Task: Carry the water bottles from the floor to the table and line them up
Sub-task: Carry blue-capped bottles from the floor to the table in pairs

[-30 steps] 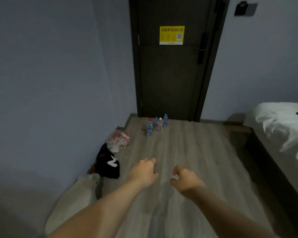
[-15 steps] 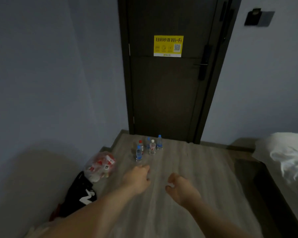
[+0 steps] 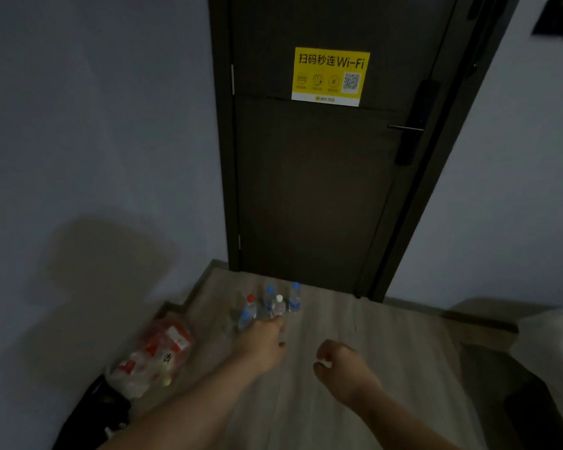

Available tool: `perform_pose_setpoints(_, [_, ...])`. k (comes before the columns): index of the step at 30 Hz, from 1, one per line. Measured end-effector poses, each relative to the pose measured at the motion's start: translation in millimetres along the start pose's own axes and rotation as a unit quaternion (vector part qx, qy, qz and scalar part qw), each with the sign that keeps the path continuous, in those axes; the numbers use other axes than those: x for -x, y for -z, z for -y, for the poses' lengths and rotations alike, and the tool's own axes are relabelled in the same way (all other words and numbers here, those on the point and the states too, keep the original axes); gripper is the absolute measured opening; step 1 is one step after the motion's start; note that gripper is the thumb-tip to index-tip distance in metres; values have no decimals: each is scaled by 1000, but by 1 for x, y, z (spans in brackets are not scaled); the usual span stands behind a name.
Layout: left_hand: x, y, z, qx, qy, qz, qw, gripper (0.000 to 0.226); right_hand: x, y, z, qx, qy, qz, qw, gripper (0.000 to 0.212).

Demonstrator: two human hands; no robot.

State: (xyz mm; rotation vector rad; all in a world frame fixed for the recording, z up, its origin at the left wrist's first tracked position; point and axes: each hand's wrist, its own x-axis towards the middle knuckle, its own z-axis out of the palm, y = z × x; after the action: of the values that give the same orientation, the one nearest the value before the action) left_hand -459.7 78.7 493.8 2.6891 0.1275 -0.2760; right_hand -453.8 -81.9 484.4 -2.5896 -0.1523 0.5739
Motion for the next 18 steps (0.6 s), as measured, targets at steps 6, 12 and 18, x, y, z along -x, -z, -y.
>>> perform_pose_setpoints(6, [-105,23,18,0,23,28,999,33,-110,26,17,8,25,6,1000,27])
perform_pose_setpoints(12, [-197,21,32,-9,69,68,995,33,-215,40,8,19,21,78,997,28])
perform_pose_setpoints(18, [-312,1,30,19,120,83,989,46,-346,74,-9,61,45,132,988,31])
